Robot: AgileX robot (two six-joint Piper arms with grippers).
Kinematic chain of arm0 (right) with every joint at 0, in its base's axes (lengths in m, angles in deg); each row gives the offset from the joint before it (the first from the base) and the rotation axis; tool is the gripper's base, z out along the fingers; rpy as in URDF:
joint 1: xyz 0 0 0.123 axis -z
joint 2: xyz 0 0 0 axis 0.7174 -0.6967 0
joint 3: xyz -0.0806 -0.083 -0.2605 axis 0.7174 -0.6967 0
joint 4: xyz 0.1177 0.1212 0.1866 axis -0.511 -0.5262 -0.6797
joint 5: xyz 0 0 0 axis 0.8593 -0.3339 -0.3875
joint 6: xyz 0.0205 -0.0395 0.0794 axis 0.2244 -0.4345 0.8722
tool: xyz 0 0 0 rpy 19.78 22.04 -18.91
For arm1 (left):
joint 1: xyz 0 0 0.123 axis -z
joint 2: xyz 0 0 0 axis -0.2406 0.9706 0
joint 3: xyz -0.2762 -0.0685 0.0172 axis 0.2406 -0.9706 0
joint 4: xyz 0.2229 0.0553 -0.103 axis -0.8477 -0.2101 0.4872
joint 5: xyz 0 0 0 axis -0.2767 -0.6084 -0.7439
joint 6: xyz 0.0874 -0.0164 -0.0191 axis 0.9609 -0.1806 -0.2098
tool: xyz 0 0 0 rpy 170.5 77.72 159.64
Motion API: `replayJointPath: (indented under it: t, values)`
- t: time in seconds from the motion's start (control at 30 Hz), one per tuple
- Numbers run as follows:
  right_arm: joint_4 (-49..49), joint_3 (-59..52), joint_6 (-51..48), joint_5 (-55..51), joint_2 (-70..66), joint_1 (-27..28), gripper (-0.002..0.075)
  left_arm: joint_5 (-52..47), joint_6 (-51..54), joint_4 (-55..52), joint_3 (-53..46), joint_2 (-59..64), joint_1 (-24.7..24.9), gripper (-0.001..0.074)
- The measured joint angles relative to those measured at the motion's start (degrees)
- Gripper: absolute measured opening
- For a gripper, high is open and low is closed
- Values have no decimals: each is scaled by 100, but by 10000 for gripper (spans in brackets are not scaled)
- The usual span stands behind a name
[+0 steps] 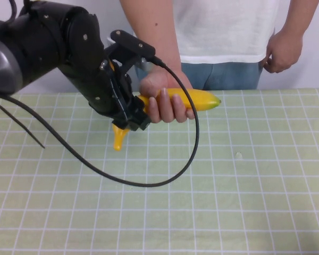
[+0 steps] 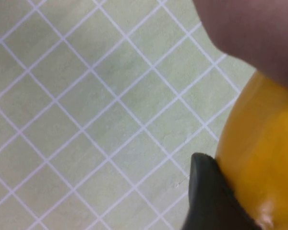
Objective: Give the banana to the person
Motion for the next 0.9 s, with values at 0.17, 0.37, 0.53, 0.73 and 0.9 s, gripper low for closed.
replayJointPath:
  t: [0.17,0.37,0.53,0.73,0.9]
  values:
    - [0,0,0,0,0,0,-7,-391,38,-209,0,0,0,420]
    - [0,0,0,0,0,0,-7,-715,38,-57,0,-46,0,489]
    - [0,0,0,0,0,0,-8,-1144,84,-78,0,-478,0,494]
    - [0,0,0,0,0,0,-8,-1240,54,-295,0,-1216,0,364]
    - [0,0,0,0,0,0,-8,-1264,-13,-225,-73,-1820,0,74]
